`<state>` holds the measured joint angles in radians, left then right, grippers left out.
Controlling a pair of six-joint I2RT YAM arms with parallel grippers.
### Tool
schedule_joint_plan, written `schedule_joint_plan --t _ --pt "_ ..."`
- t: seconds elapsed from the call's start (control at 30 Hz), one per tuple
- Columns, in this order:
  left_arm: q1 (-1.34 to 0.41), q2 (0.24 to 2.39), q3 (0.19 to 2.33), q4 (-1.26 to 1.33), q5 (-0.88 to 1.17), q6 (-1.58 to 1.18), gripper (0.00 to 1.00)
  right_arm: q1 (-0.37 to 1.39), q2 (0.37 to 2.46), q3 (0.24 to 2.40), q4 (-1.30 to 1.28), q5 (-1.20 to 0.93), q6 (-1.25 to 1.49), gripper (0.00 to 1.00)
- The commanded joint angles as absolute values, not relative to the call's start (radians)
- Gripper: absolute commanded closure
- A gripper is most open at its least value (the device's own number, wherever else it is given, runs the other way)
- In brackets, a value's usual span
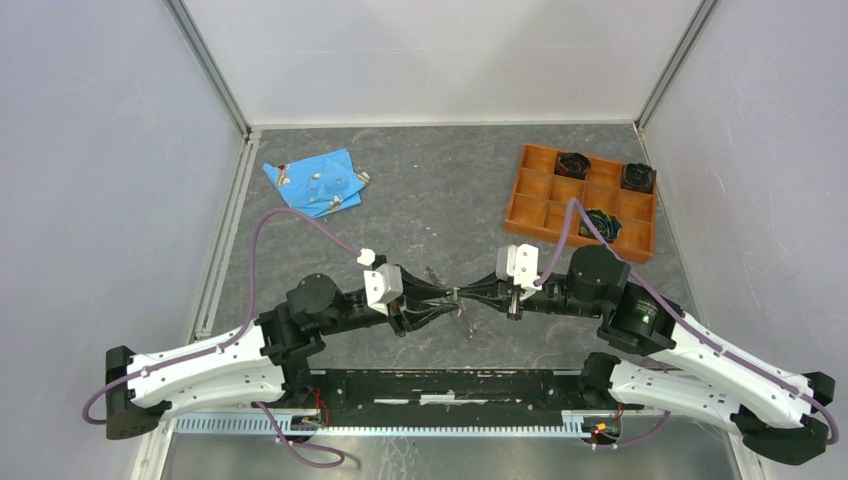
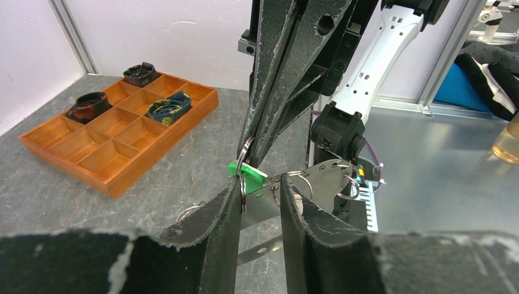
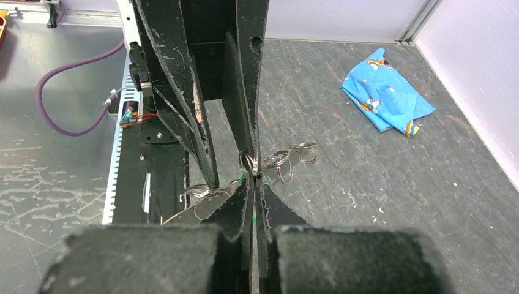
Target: Remove the keys from the keyring
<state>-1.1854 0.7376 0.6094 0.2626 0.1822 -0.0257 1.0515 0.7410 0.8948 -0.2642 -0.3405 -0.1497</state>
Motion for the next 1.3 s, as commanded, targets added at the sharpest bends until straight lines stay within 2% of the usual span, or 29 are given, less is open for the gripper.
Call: schedule_joint_plan --t 0.0,0.27,0.63,0.73,0.83,0.97,1.1,1.2,1.27 --pt "-1.189 0.731 0.672 0.221 0.188 0.003 0.63 1.055 0.726 0.952 -0.249 -0.396 -0.188 0.99" --pt "-1.188 0.733 0.698 0.157 0.186 0.003 0.57 1.055 0.723 0.954 -0.27 -0.425 -0.206 0.99" --pt "-1.188 0.74 0.714 0.115 0.198 0.003 0.71 1.055 0.724 0.955 -0.284 -0.413 -0.207 0.99" --pt "-1.188 0.741 0.719 0.108 0.197 0.004 0.71 1.055 0.726 0.949 -0.284 -0.414 -0.207 0.99" --pt "-1.188 0.746 0.725 0.103 0.193 0.003 0.66 1.055 0.727 0.947 -0.283 -0.414 -0.206 0.99" --pt "-1.188 0.749 0.726 0.104 0.195 0.003 0.67 1.055 0.73 0.944 -0.285 -0.414 -0.204 0.99" --pt "-1.189 0.76 0.729 0.106 0.207 0.003 0.78 1.055 0.731 0.94 -0.285 -0.408 -0.202 0.99" --pt "-1.188 0.768 0.729 0.104 0.222 0.003 0.96 1.055 0.73 0.939 -0.291 -0.375 -0.2 0.99" --pt "-1.188 0.77 0.726 0.103 0.218 0.003 0.98 1.055 0.73 0.943 -0.312 -0.316 -0.199 0.99"
